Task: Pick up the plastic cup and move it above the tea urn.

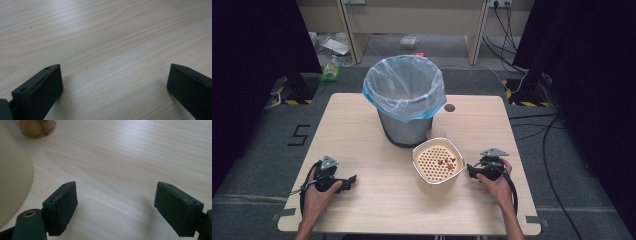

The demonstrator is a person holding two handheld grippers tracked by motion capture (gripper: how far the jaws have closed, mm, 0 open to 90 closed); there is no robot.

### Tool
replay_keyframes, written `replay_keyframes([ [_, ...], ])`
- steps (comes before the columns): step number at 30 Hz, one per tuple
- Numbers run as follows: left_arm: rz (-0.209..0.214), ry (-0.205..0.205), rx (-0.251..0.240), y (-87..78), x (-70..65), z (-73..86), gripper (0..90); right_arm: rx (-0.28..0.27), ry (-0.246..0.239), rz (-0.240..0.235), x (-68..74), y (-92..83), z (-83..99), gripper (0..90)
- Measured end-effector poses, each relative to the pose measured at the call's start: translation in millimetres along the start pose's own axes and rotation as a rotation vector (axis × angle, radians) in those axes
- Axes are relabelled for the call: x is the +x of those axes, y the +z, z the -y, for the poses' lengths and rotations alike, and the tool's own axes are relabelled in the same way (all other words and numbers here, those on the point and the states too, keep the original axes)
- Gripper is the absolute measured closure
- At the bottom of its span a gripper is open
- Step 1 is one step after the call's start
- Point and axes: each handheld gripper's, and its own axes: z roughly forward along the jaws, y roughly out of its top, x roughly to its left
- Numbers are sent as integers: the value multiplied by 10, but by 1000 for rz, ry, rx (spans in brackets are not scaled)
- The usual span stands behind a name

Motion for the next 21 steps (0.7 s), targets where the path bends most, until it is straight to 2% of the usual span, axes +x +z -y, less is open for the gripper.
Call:
replay_keyframes([
  [5,0,0,0,0,0,0,0,-14,7,-3,-30,-44,-6,207],
  [9,0,0,0,0,0,0,0,-21,48,-16,-59,-79,-17,230],
  [11,0,0,0,0,0,0,0,-10,41,-22,-76,-90,-43,233],
  [14,0,0,0,0,0,0,0,-26,33,-22,-80,-128,-114,255],
  [17,0,0,0,0,0,0,0,-36,52,-40,-83,-164,-188,290],
  [18,0,0,0,0,0,0,0,-37,37,-43,-94,-162,-221,300],
  [21,0,-1,-1,0,0,0,0,-38,44,-55,-88,-163,-271,328],
])
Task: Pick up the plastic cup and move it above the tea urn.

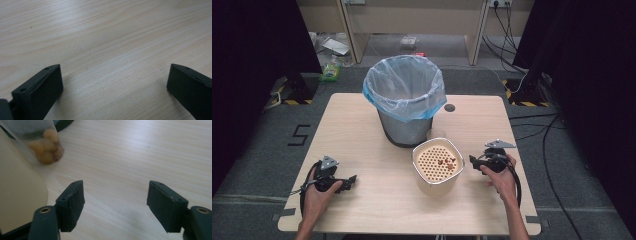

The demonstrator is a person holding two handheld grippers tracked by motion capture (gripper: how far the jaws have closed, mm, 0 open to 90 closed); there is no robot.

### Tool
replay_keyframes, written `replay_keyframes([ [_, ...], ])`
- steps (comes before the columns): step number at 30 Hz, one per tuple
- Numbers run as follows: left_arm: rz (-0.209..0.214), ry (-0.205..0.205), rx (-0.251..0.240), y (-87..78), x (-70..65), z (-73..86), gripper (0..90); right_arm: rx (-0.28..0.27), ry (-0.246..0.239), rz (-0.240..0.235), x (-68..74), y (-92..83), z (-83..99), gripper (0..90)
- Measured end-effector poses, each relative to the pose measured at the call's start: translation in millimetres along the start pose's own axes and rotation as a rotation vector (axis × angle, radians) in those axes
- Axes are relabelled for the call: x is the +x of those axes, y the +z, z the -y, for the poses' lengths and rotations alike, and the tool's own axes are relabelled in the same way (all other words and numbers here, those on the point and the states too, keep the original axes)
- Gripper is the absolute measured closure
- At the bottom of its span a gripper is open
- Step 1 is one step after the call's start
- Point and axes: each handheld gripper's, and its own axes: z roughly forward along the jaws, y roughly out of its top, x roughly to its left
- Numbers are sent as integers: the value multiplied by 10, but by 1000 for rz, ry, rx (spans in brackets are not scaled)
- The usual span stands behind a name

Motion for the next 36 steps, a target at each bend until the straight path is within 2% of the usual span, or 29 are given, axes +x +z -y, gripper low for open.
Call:
replay_keyframes([
  [1,0,0,0,0,0,0,0,1,-16,-9,5,16,-63,334],
  [5,0,-1,-1,0,0,0,0,-19,-8,-28,29,29,-170,373],
  [6,0,0,0,0,0,0,0,-34,-27,-42,46,38,-268,389],
  [10,0,0,0,0,0,0,0,-36,-34,-45,74,45,-376,403],
  [12,0,0,0,0,0,0,0,-44,-37,-51,95,41,-504,407],
  [15,0,0,0,0,0,0,0,-47,-36,-51,96,42,-565,417],
  [16,0,0,0,0,0,0,0,-55,-35,-72,101,44,-642,420],
  [20,0,0,0,0,0,0,0,-59,-44,-91,133,49,-761,433],
  [26,0,0,0,0,0,0,0,-65,-51,-120,202,81,-882,460],
  [27,0,0,0,0,0,0,0,-62,-66,-138,244,103,-931,473],
  [29,-1,0,0,0,0,0,0,-65,-73,-142,257,111,-947,482],
  [33,0,0,0,0,0,0,0,-44,-95,-164,327,175,-1015,513],
  [36,0,0,0,0,0,0,0,-33,-104,-201,362,264,-1068,550],
])
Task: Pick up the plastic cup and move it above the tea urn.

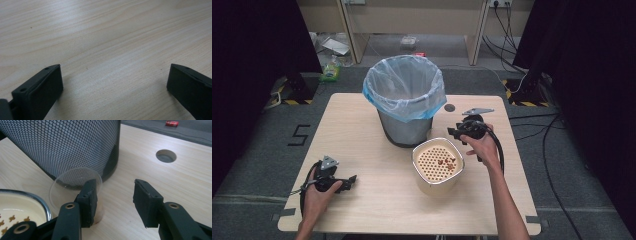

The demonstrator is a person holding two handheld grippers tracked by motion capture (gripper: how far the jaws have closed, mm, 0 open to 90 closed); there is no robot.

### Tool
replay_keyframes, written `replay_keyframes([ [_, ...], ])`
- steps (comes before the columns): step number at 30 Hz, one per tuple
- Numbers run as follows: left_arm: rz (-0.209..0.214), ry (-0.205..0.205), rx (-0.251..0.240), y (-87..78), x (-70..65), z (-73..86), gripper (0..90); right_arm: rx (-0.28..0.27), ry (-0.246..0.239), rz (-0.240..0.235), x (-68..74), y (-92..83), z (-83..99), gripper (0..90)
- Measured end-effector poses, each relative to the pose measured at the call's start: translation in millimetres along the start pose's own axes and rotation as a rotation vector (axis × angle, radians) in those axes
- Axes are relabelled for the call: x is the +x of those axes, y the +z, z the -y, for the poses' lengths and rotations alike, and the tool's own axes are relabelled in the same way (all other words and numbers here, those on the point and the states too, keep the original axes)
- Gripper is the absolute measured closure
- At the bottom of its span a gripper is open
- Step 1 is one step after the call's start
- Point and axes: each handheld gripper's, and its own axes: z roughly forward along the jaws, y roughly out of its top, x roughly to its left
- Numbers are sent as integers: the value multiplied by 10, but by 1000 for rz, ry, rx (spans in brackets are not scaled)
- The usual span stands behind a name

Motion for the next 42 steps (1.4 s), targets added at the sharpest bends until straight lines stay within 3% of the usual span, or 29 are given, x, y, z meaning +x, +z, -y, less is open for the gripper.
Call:
replay_keyframes([
  [7,0,0,0,0,0,0,0,40,-27,-57,30,194,-24,622],
  [11,0,0,0,0,0,0,0,58,-40,-61,27,261,-32,651],
  [17,0,0,0,0,0,0,0,129,-76,-58,20,380,-36,711],
  [19,0,0,0,0,0,0,0,138,-67,-71,-17,397,-29,740],
  [23,0,0,0,0,0,0,0,153,-55,-72,-121,377,4,821],
  [29,0,0,0,0,0,0,0,160,-70,-66,-163,325,44,836],
  [33,0,0,0,0,0,0,0,137,-87,-57,-161,266,44,854],
  [36,0,0,0,0,0,0,0,115,-120,-32,-164,176,10,869],
  [42,0,0,0,0,0,0,0,103,-136,12,-184,71,-8,871],
])
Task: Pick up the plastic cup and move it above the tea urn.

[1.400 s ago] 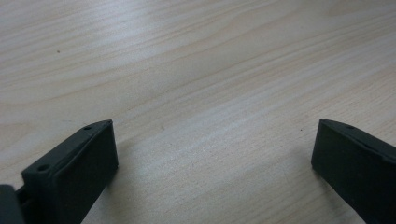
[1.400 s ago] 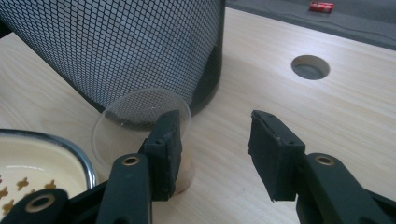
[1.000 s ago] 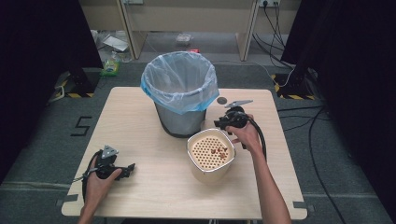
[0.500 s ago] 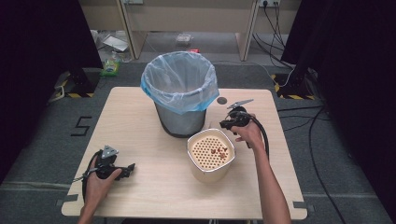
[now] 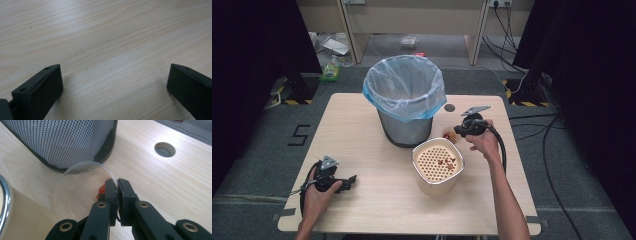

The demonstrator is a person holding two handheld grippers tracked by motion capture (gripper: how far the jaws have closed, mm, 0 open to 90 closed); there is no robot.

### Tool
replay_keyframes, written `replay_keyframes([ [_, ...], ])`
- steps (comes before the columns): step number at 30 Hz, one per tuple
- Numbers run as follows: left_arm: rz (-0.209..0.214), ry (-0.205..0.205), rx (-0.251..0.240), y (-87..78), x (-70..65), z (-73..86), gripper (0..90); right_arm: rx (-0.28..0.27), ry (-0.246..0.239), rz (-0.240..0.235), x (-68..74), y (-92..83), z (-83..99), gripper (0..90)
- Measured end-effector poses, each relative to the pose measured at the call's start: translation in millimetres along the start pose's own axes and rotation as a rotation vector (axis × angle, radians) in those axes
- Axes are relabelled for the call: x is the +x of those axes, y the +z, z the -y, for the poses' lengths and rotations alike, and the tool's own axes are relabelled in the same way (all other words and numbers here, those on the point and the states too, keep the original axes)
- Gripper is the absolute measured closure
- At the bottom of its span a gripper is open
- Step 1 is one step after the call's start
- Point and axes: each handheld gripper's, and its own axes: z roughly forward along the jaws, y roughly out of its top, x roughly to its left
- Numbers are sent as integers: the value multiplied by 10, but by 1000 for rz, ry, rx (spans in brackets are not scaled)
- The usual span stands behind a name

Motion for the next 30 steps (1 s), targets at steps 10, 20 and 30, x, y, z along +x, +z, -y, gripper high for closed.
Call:
replay_keyframes([
  [10,0,0,0,0,0,0,0,-50,-37,95,-25,-246,-71,871],
  [20,0,0,0,0,0,0,0,-159,-107,219,81,-606,-187,871],
  [30,0,0,0,0,0,0,0,-292,-191,317,338,-854,-174,871],
])
